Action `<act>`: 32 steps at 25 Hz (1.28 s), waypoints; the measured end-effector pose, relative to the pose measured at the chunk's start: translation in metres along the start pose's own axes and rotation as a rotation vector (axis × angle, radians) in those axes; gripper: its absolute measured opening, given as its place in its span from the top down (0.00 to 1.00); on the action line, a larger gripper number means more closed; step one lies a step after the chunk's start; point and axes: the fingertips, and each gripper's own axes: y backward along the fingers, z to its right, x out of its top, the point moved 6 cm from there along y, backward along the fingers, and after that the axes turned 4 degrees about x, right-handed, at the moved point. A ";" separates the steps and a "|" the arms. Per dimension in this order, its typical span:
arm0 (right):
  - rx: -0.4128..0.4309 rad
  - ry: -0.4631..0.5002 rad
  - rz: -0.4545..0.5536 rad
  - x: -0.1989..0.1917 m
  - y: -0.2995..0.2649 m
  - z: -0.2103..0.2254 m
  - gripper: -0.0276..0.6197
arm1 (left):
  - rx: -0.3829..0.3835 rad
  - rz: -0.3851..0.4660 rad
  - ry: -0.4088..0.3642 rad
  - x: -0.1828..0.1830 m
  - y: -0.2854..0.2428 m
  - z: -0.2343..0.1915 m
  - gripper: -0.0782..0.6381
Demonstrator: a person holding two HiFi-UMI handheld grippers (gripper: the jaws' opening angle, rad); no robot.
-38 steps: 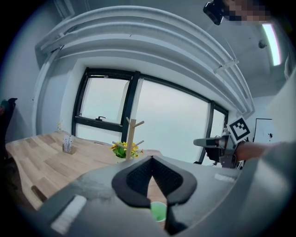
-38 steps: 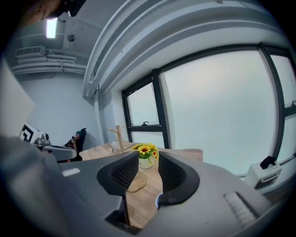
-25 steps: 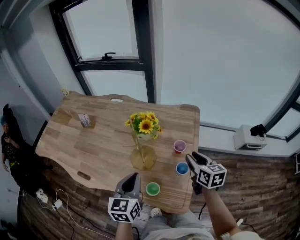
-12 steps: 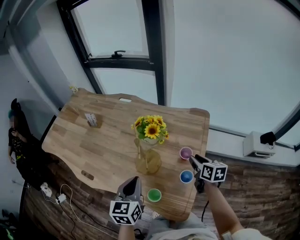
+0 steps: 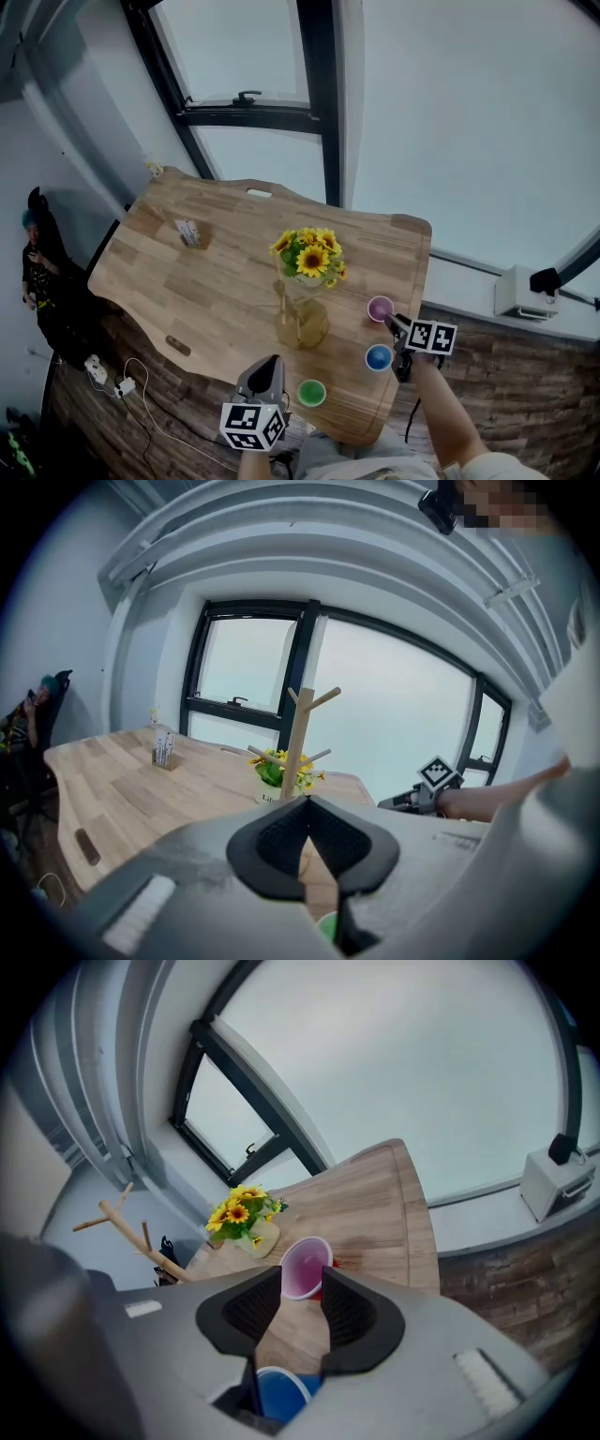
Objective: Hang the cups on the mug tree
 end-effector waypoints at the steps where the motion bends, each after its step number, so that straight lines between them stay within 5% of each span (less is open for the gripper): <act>1: 0.000 -0.016 -0.003 0.000 -0.002 0.003 0.75 | 0.001 -0.003 0.001 0.000 -0.001 0.000 0.89; 10: 0.034 -0.195 -0.035 -0.005 -0.021 0.022 0.75 | 0.004 -0.019 0.004 -0.003 -0.007 -0.001 0.89; 13: 0.036 -0.228 -0.042 -0.007 -0.022 0.023 0.82 | 0.003 -0.025 0.003 -0.004 -0.007 -0.001 0.89; 18: 0.035 -0.245 -0.047 -0.006 -0.024 0.025 0.93 | -0.002 -0.028 0.007 -0.006 -0.007 -0.001 0.89; 32: 0.061 -0.184 -0.016 0.015 -0.015 0.004 0.93 | 0.019 -0.008 0.011 -0.003 0.002 -0.010 0.89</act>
